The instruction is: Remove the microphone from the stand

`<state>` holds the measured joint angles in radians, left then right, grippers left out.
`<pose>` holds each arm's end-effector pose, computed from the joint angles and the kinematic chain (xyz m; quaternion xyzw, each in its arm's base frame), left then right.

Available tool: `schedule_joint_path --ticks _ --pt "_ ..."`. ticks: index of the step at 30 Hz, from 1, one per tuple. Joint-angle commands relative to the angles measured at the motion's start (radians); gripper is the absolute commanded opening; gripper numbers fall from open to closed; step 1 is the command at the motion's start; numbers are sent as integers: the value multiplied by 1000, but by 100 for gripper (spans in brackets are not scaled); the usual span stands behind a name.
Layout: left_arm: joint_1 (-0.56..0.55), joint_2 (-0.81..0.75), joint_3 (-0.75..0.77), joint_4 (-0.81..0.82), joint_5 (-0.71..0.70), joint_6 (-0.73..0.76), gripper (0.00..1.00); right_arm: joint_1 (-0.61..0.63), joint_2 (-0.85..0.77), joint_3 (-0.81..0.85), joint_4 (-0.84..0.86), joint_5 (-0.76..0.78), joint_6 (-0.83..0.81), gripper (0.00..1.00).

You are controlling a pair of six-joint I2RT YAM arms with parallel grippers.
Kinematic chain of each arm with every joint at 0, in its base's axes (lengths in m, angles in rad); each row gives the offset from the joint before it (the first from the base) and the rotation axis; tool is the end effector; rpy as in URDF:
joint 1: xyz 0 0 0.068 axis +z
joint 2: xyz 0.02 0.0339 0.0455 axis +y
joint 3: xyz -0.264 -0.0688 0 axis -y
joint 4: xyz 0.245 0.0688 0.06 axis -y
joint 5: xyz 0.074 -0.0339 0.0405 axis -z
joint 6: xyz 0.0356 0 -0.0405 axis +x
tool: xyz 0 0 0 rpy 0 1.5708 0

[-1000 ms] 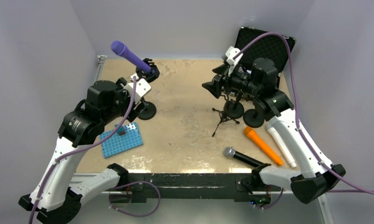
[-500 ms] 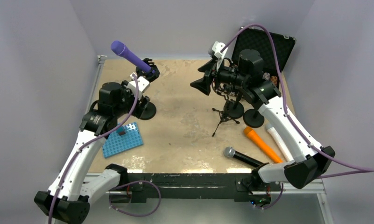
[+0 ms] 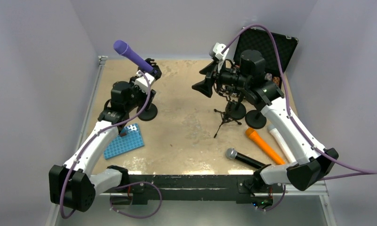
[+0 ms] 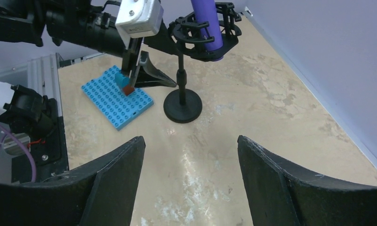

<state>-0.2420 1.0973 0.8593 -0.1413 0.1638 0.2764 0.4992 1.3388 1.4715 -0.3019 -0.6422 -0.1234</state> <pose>0.2445 -0.0663 0.3086 0.2558 0.7856 -0.0581 0.5603 0.2490 0.1601 0.4451 -0.4159 0.6281 0.3513 0.5560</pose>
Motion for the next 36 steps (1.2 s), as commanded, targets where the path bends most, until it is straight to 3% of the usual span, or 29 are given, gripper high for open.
schedule_joint_path --ticks 1,18,25,32,36 --pt "10 30 -43 219 7 -20 68 6 -10 67 -55 -9 -26 75" --pt "18 80 -114 414 -16 -39 64 14 72 150 -113 -11 -99 75" --pt "18 97 -129 454 0 -29 63 97 162 227 -110 -21 -239 75" --pt "20 111 -157 490 -72 -14 62 119 316 316 -15 -37 -210 74" --pt "26 58 -177 423 -83 -39 64 134 368 342 84 -34 -208 75"
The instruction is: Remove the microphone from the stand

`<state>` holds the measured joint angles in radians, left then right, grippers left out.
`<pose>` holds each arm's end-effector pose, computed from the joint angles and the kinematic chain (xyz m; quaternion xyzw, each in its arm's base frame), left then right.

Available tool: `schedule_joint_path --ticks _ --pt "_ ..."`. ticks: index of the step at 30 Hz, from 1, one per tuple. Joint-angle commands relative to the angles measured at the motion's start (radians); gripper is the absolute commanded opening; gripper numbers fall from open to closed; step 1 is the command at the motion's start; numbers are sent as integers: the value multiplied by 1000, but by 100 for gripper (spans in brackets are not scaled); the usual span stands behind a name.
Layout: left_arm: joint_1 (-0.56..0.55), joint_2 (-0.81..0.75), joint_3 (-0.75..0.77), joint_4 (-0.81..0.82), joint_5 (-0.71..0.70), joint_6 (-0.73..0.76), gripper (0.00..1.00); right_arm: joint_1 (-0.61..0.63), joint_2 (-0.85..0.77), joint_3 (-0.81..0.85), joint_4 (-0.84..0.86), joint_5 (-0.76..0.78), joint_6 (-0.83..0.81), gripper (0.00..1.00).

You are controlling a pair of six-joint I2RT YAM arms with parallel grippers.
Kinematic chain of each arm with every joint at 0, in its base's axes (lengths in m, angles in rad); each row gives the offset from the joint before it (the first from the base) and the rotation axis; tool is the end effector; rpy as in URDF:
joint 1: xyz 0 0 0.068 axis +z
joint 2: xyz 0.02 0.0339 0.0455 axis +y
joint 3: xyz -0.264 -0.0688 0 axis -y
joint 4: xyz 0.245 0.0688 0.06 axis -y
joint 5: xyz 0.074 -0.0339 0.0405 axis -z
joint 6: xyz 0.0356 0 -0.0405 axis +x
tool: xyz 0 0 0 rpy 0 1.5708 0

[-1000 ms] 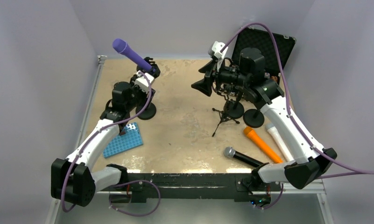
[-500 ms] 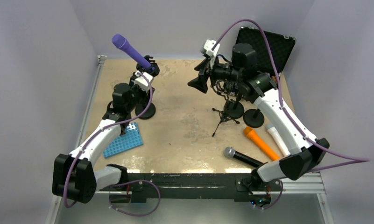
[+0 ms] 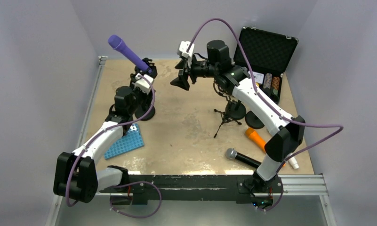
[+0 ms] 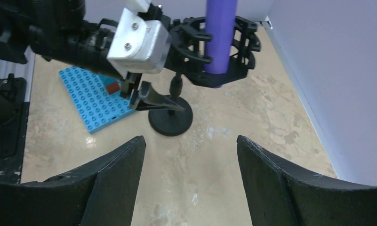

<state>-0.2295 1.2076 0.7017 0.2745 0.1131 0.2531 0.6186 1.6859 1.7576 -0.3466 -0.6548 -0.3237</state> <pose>0.2679 -0.0667 0.2690 0.2211 0.7517 -0.0370 0.6202 0.3042 0.2431 0.4254 -0.5156 0.5846 0.3376 0.5276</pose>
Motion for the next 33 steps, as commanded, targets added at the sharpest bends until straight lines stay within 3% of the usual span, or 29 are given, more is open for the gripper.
schedule_joint_path --ticks 1,8,20,27,33 --pt "13 -74 -20 -26 -28 -26 66 18 32 58 148 -22 -9 75" --pt "12 -278 -29 -269 45 -90 78 40 75 60 210 -44 58 75" --pt "20 -491 46 -736 -10 -206 80 63 99 62 246 -97 119 75" --pt "21 -449 33 -690 -76 -163 79 102 164 142 222 -90 121 73" --pt "21 -365 -43 -475 -205 -135 76 110 219 199 249 -61 173 71"
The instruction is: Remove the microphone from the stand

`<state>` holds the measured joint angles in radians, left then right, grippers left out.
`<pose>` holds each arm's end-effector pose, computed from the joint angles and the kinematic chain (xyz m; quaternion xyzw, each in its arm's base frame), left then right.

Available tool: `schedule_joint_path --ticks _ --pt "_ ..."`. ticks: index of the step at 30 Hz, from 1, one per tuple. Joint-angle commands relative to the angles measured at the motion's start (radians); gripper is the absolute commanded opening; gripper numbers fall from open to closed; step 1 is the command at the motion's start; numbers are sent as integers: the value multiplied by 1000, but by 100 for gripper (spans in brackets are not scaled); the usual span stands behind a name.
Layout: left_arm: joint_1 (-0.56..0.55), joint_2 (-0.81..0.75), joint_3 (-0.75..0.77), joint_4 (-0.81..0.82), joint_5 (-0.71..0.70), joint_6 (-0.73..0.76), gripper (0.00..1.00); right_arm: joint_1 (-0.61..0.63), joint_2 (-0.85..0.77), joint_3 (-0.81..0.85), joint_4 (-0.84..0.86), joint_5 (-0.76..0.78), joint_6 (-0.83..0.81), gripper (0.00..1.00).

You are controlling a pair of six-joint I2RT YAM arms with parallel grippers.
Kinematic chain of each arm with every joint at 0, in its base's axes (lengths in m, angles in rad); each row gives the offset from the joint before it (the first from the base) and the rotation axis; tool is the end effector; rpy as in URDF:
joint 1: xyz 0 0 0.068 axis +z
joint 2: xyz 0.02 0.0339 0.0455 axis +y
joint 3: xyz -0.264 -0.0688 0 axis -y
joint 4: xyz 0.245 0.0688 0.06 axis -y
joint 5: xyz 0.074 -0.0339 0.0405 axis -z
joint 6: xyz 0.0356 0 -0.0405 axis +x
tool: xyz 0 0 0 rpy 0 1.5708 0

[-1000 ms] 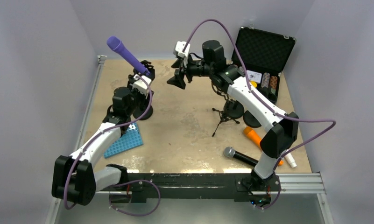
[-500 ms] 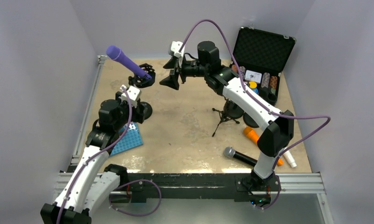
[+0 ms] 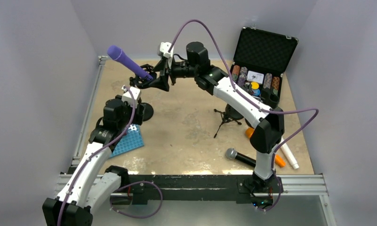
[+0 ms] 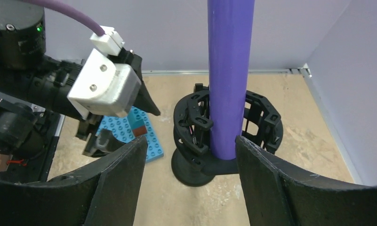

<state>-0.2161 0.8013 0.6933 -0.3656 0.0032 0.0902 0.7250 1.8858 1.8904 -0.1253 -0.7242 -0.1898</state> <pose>0.1796 -0.0395 0.2864 0.1310 0.8431 -0.0342 0.5204 0.3185 0.3137 0.4135 -0.5199 0.5242 0.4197 0.5280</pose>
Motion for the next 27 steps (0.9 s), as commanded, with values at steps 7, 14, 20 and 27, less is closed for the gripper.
schedule_joint_path --ticks 7,14,20,27 --pt "7 119 -27 289 25 59 73 4 36 67 3 -17 33 64" --pt "7 156 -33 310 14 52 73 4 66 68 -3 -36 42 57" --pt "7 131 -50 292 87 97 69 11 93 88 -1 -52 55 51" --pt "7 110 -72 275 63 142 70 17 134 118 5 -32 71 46"
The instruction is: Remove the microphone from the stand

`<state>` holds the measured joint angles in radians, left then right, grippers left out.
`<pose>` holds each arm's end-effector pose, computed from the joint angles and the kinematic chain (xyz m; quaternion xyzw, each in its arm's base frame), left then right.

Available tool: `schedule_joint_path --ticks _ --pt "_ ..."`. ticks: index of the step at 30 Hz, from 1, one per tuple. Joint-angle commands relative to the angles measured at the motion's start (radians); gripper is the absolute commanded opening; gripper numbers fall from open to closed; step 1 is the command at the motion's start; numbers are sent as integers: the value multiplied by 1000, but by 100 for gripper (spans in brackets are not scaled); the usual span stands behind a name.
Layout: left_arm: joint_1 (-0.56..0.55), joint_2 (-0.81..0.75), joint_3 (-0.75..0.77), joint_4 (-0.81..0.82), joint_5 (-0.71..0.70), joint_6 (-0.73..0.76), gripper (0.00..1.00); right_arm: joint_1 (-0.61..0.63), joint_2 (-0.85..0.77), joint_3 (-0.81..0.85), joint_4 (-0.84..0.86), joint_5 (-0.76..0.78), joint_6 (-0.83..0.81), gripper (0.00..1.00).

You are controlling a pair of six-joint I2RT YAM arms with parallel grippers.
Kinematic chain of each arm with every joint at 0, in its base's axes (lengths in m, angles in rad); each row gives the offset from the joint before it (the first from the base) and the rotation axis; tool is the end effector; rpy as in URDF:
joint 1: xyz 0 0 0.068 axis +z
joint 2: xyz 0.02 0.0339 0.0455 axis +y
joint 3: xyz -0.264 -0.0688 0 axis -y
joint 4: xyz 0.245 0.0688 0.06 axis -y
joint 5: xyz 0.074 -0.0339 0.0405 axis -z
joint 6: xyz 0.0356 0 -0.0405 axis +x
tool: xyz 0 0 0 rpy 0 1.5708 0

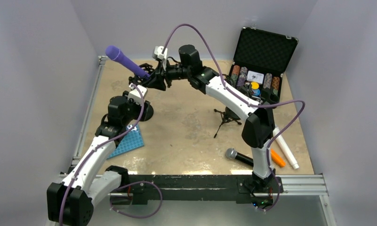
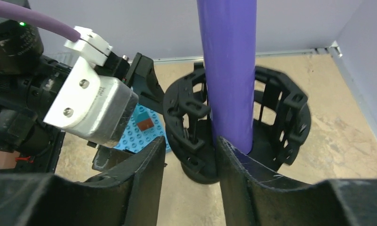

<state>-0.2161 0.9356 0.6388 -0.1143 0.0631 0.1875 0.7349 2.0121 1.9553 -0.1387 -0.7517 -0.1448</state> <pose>0.2101 -0.0484 0.2680 0.1845 0.8157 -0.0342 0.5472 0.3390 0.3391 0.3788 -0.5169 0.5512 0.4431 0.4824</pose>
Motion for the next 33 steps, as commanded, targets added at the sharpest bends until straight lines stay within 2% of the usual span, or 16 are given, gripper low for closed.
schedule_joint_path --ticks 1,3,7,11,13,19,21,33 --pt "7 -30 -21 18 -2 44 70 8 9 54 19 -3 27 43" --pt "7 -41 -22 -1 -6 37 70 8 5 52 21 1 27 38" --pt "7 -58 -33 -16 -10 33 70 8 -28 31 27 13 23 34" --pt "7 -61 -42 -13 -18 47 70 8 -61 16 27 9 21 26" --pt "7 -65 -44 -12 -19 52 70 8 -78 9 24 6 21 19" --pt "7 -83 -61 -19 -21 59 70 8 -132 -27 13 4 2 10" --pt "7 -88 -67 -21 -23 63 71 8 -153 -38 3 6 -15 4" --pt "7 -111 -79 -30 41 52 71 7 -292 -204 -33 23 -56 0"
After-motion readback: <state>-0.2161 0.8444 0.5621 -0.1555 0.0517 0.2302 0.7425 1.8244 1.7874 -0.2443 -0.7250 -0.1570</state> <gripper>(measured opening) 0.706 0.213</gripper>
